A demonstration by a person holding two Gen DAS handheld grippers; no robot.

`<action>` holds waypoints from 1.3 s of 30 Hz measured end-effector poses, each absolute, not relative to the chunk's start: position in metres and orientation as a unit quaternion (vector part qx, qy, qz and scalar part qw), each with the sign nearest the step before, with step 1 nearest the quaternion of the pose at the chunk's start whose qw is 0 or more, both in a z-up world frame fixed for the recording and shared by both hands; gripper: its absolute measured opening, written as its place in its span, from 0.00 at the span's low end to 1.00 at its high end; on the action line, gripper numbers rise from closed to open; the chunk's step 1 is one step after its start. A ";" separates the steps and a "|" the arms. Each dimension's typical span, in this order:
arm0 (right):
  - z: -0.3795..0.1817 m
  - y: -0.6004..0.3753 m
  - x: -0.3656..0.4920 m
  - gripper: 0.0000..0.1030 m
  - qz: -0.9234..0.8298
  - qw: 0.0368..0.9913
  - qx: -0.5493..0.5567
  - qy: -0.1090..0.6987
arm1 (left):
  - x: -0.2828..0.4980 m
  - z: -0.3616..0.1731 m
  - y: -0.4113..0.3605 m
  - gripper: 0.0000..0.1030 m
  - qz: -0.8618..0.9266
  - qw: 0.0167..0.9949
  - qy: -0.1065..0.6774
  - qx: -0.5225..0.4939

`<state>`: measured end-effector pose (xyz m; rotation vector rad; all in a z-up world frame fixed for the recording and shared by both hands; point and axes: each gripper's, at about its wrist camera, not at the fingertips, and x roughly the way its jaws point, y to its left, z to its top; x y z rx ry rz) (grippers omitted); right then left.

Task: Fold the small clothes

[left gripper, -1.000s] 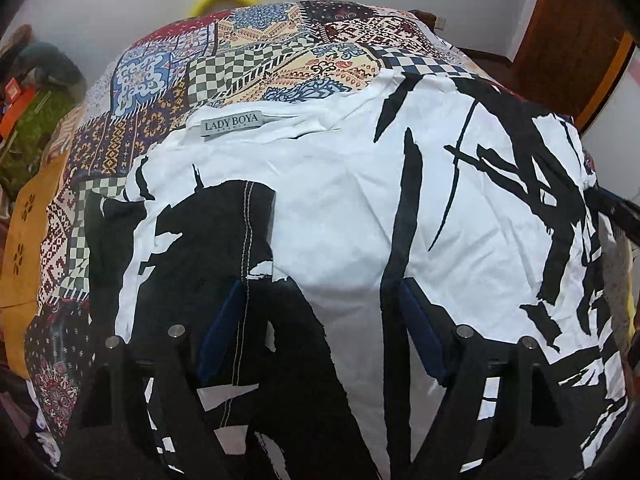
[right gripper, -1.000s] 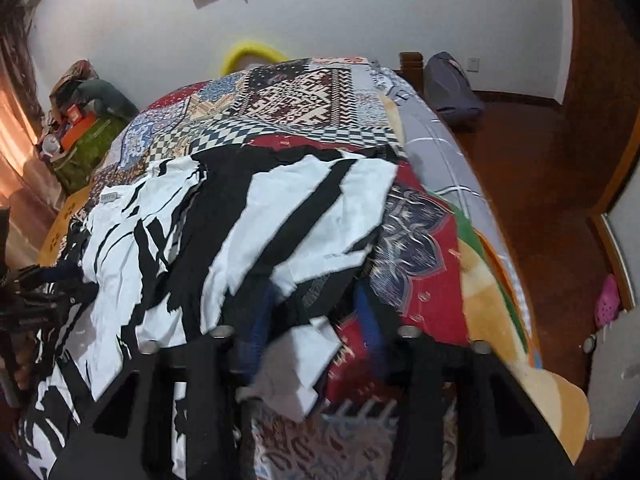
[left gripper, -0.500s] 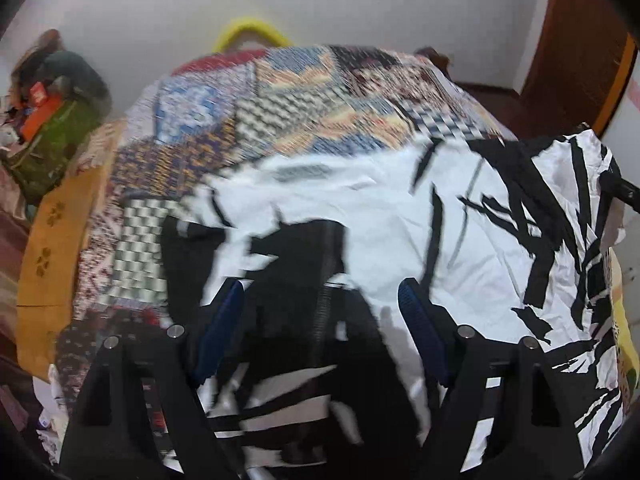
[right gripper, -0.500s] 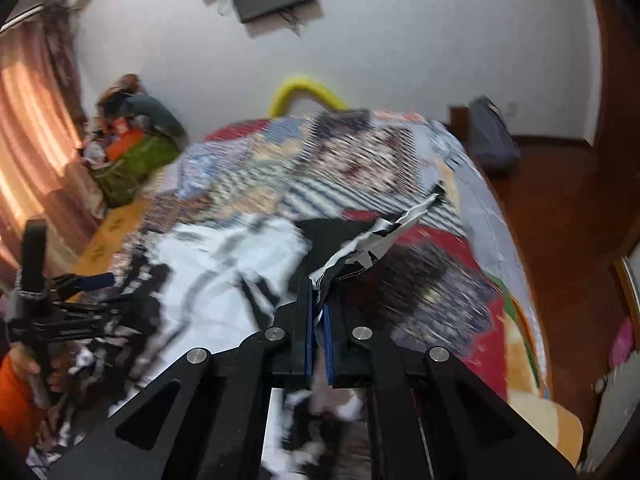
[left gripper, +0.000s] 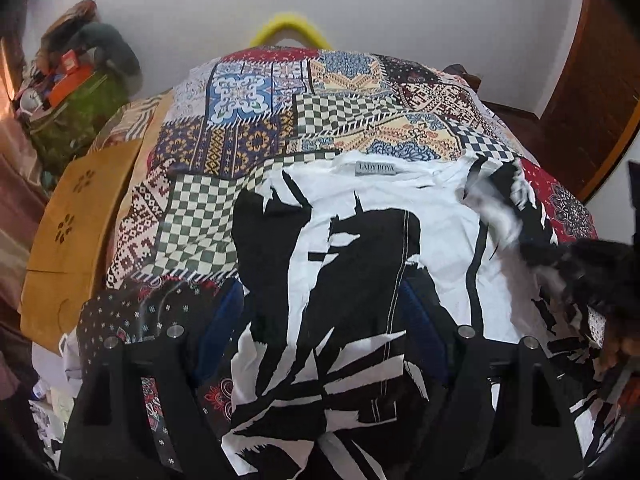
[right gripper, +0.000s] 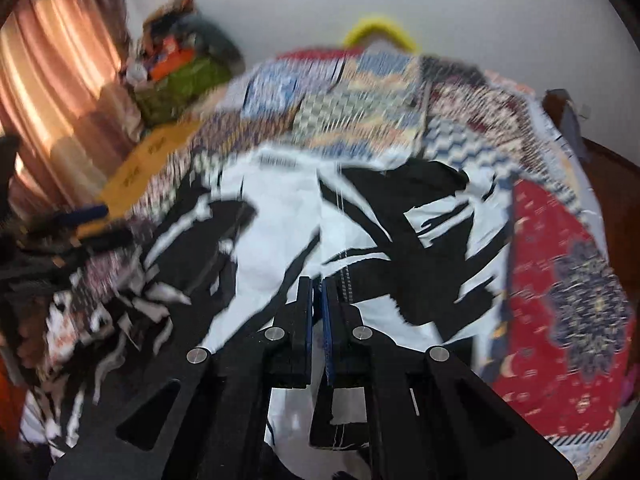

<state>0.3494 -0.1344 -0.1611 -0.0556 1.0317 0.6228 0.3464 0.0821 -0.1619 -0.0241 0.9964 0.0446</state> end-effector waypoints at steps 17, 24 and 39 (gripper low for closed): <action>-0.135 -0.207 0.360 0.29 0.247 0.854 -0.015 0.457 | 0.397 -0.170 -0.029 0.81 -0.058 0.872 0.483 0.046; -0.177 -0.217 0.370 0.29 0.233 0.835 -0.006 0.499 | 0.427 -0.212 -0.067 0.81 -0.062 0.851 0.516 0.071; -0.168 -0.223 0.349 0.31 0.241 0.839 -0.037 0.487 | 0.386 -0.200 -0.001 0.87 -0.033 0.861 0.499 0.087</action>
